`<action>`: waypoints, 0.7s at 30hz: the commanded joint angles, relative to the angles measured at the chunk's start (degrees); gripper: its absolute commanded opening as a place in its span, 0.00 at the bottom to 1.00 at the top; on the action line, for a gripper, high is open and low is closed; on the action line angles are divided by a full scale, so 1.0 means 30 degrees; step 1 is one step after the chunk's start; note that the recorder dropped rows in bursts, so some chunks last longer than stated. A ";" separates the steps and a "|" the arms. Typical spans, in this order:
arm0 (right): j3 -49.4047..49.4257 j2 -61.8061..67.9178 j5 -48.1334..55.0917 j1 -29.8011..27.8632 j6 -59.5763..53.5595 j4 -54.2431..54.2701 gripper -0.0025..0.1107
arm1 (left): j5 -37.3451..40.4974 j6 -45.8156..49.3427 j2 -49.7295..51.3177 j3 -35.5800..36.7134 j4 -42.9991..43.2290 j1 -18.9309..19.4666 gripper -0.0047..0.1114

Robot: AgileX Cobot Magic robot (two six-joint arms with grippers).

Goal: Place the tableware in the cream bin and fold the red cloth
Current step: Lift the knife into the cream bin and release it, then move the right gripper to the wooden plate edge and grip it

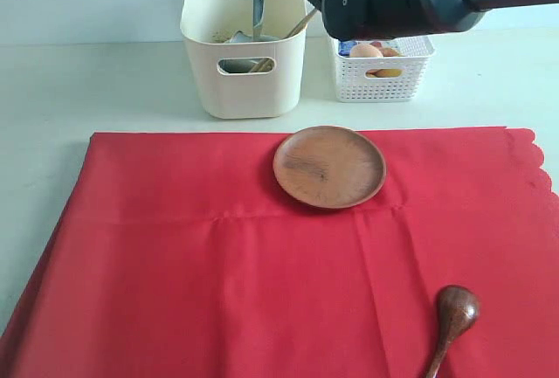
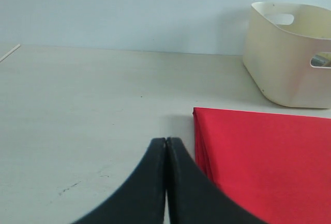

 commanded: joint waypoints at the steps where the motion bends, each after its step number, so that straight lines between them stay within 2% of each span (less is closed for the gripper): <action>1: -0.0137 -0.0113 -0.0233 -0.0061 -0.0109 0.0032 0.06 | -0.0082 0.0096 0.0100 -0.0011 -0.0114 -0.0098 0.05; 7: -0.0137 -0.0113 -0.0131 -0.0061 -0.0109 0.0032 0.20 | -0.0082 0.0096 0.0100 -0.0011 -0.0114 -0.0098 0.05; 16: -0.0137 -0.0151 -0.0080 -0.0061 -0.0109 -0.0004 0.48 | -0.0082 0.0096 0.0100 -0.0011 -0.0114 -0.0098 0.05; 21: -0.0137 -0.0820 0.0456 -0.0061 -0.0071 -0.0004 0.51 | -0.0082 0.0096 0.0100 -0.0011 -0.0114 -0.0098 0.05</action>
